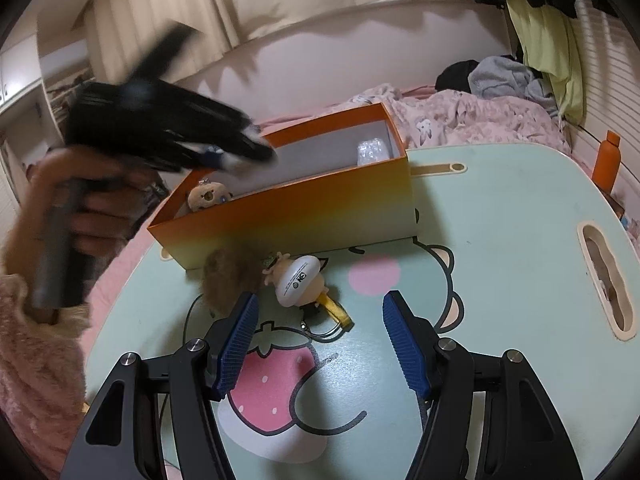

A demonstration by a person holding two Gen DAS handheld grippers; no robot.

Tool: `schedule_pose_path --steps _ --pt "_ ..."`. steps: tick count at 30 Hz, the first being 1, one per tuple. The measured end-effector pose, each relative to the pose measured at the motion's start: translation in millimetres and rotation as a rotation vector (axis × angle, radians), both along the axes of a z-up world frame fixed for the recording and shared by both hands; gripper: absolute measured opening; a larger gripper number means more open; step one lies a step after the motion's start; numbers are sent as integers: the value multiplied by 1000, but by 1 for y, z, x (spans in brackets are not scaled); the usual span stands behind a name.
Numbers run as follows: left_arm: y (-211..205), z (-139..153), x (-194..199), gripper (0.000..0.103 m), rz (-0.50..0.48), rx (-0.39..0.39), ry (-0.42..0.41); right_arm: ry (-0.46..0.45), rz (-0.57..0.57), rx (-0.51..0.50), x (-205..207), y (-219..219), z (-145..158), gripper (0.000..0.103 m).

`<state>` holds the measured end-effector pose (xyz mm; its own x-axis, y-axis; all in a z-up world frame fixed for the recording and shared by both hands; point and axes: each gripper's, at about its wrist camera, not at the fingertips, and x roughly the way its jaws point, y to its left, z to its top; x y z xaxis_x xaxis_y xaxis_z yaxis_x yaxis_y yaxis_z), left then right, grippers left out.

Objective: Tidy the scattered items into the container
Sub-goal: 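Lift the white pompom out and set it on the table, left tool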

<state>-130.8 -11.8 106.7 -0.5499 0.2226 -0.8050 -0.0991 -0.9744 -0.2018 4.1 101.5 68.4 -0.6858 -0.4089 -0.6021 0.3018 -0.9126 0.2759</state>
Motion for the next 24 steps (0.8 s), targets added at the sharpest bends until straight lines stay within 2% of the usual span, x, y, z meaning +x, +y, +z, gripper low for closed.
schedule_pose_path --steps 4,7,10,13,15,18,20,22,24 --pt "-19 31 68 39 -88 75 164 -3 -6 -6 0 1 1 65" --pt "-35 20 121 39 -118 79 218 -2 -5 -6 0 1 1 65" --pt "-48 -17 153 39 -81 74 187 0 1 -1 1 -1 2 65" --pt "-51 -50 158 39 -28 34 133 2 25 14 0 -7 5 65" --pt "-46 -58 157 39 -38 25 123 22 47 15 0 -12 15 63" --pt "-38 -65 157 39 -77 68 108 43 101 2 -4 -23 40 62" --pt "-34 -73 156 40 -88 79 85 -5 157 -22 -18 -35 54 61" --pt "-32 -79 154 40 -74 70 80 -120 222 -62 -45 -51 61 56" --pt "-33 -81 152 44 -56 87 92 -208 255 -58 -71 -69 64 48"
